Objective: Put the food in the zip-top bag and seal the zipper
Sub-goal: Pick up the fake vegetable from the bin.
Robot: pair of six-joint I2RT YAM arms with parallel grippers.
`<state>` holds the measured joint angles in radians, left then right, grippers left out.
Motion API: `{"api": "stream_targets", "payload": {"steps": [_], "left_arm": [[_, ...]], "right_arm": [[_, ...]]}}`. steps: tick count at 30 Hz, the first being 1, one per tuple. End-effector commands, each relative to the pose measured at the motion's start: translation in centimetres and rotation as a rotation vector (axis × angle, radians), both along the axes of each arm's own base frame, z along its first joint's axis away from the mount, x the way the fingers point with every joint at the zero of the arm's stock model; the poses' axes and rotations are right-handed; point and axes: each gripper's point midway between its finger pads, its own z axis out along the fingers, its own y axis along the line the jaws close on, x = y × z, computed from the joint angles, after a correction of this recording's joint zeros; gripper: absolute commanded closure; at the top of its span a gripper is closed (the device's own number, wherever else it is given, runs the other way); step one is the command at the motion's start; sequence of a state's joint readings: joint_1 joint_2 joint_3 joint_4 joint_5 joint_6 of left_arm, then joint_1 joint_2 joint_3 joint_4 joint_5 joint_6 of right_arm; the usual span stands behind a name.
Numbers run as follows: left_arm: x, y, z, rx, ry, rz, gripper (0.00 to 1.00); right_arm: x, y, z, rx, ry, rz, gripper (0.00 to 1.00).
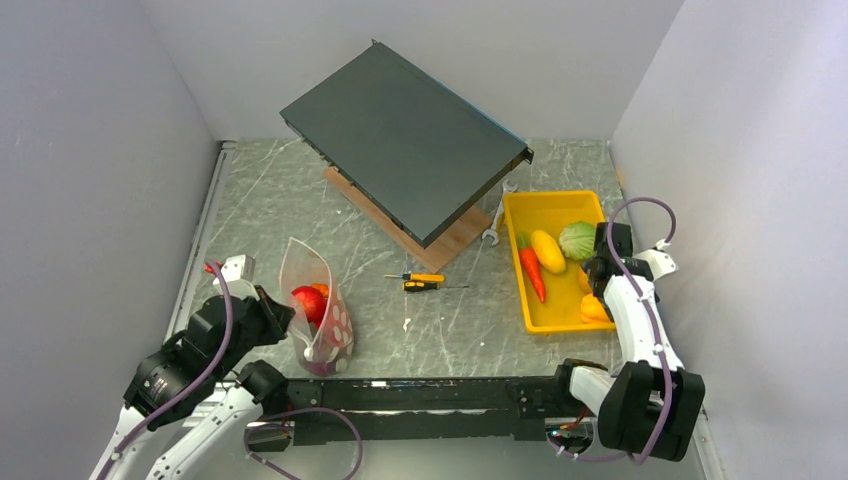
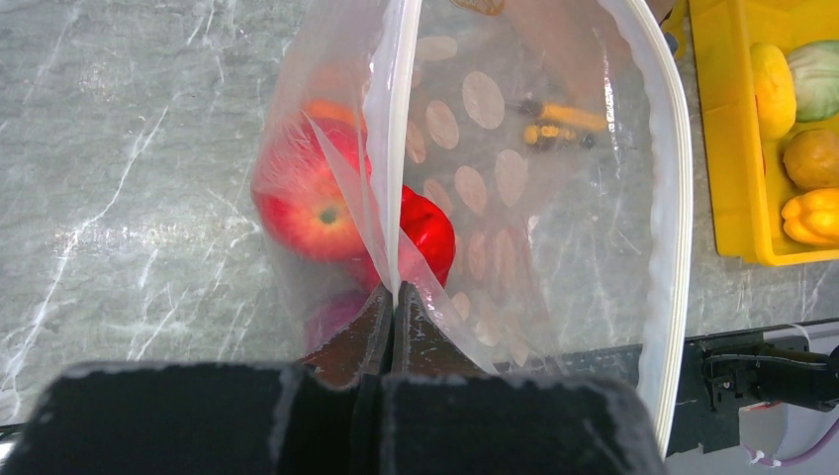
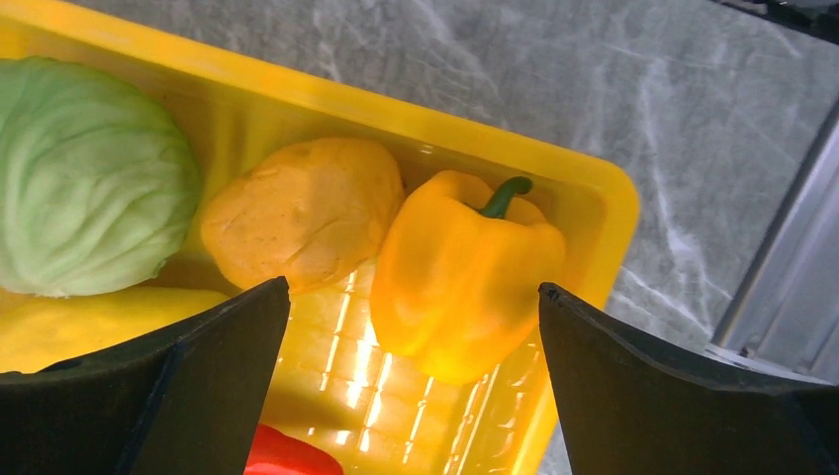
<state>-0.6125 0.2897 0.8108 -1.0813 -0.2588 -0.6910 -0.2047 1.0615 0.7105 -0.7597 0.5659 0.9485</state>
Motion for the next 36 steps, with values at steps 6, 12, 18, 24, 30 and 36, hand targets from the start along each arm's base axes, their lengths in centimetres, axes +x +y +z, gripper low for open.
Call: {"api": "stream_targets", "payload": {"steps": [6, 12, 18, 24, 30, 36], "left_arm": [[0.2, -0.3, 0.5, -0.008, -0.025, -0.016, 1.0], [0.2, -0.3, 0.3, -0.001, -0.018, -0.021, 1.0], [0.2, -0.4, 0.4, -0.005, -0.024, -0.022, 1.0], [0.2, -0.4, 0.4, -0.003, -0.024, -0.026, 1.0], [0.3, -0.5, 0.4, -0.002, -0.022, -0.025, 1.0], [0.3, -0.5, 0.4, -0.004, -0.024, -0.025, 1.0]], "right_arm": [[1.5, 0.3, -1.1, 0.04, -0.041, -0.002, 0.03], [0.7, 0.5, -3.1, 0.072, 0.006, -0.013, 0.02], [1.3, 0.5, -4.1, 0.086, 0.019, 0.006, 0.04], [1.7, 0.3, -3.0, 0.068, -0.01, 0.034, 0.25], [2.3, 0.0, 1.1, 0.019, -0.108, 0.066, 0.61], [3.2, 0.6, 5.8, 0.003, -0.205, 0.149, 0.87]]}}
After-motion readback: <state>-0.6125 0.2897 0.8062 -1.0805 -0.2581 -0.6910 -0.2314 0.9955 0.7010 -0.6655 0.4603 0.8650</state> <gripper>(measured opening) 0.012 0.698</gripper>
